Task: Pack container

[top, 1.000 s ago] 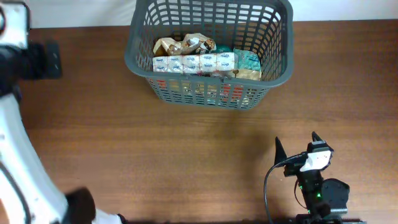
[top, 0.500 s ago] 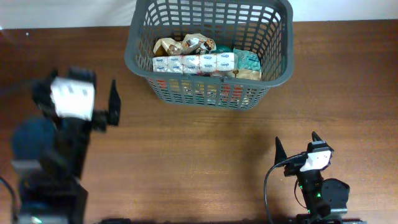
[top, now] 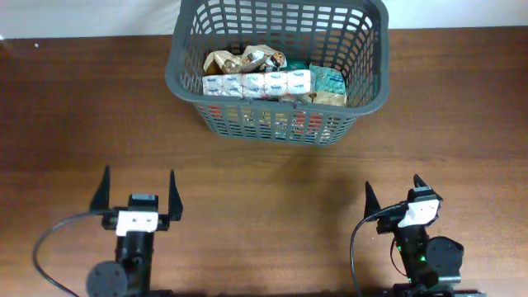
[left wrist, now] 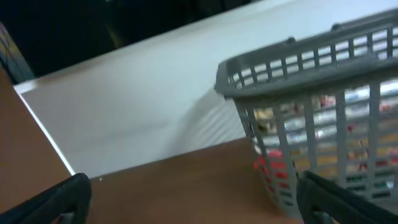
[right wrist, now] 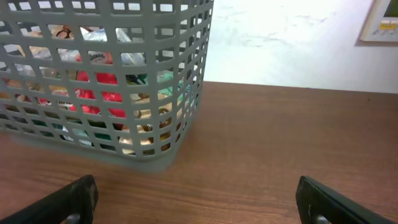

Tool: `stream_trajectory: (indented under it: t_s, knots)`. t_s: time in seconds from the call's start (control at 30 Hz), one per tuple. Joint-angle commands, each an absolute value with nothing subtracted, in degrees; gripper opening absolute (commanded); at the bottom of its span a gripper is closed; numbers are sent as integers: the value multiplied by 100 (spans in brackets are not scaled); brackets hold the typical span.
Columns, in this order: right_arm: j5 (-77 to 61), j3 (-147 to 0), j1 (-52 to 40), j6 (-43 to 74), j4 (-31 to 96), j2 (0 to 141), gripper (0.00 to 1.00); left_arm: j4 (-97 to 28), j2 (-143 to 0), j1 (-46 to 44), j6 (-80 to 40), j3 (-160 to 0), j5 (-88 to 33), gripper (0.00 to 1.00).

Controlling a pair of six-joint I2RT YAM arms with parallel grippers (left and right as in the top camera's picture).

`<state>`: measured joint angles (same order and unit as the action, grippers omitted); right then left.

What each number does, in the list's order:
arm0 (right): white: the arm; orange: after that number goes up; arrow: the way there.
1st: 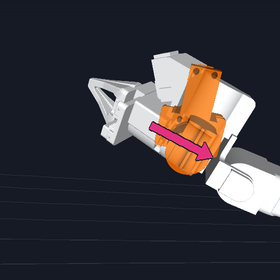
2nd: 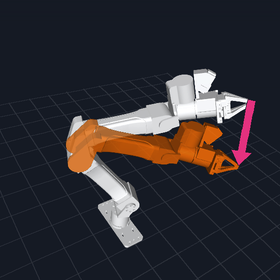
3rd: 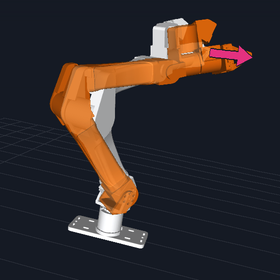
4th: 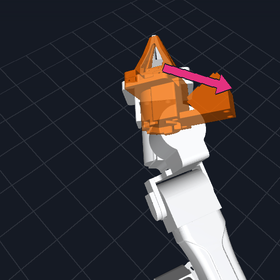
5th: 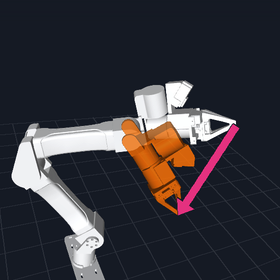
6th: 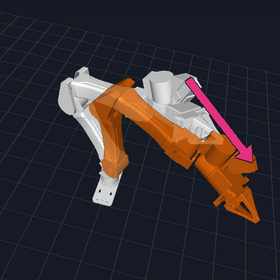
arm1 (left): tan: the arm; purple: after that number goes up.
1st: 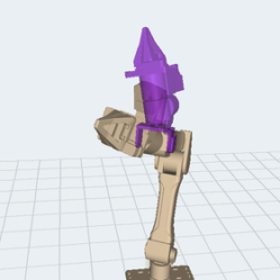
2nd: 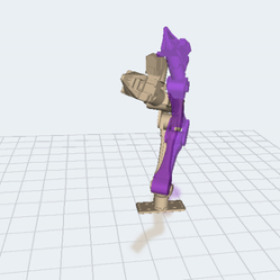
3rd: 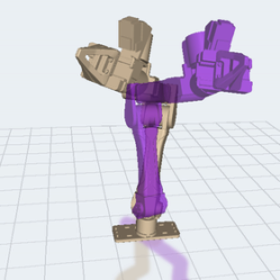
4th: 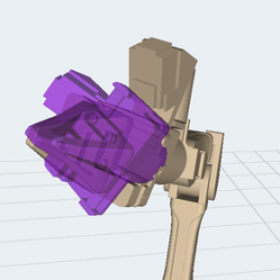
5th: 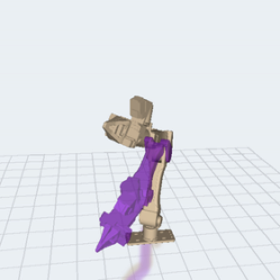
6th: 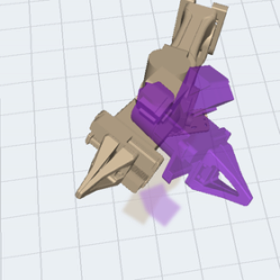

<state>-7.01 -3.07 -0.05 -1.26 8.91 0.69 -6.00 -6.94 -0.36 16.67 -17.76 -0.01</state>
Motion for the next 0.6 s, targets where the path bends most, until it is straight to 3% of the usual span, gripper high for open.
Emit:
stream_trajectory:
  t_s: [0.0, 0.57]
  knots:
    - [-731, -255, -47, -56, 875, 19, 99, -556, -231, -58, 1629, -1341, -62, 99]
    - [-731, -255, -47, -56, 875, 19, 99, -604, -27, 91, 1629, -346, -62, 99]
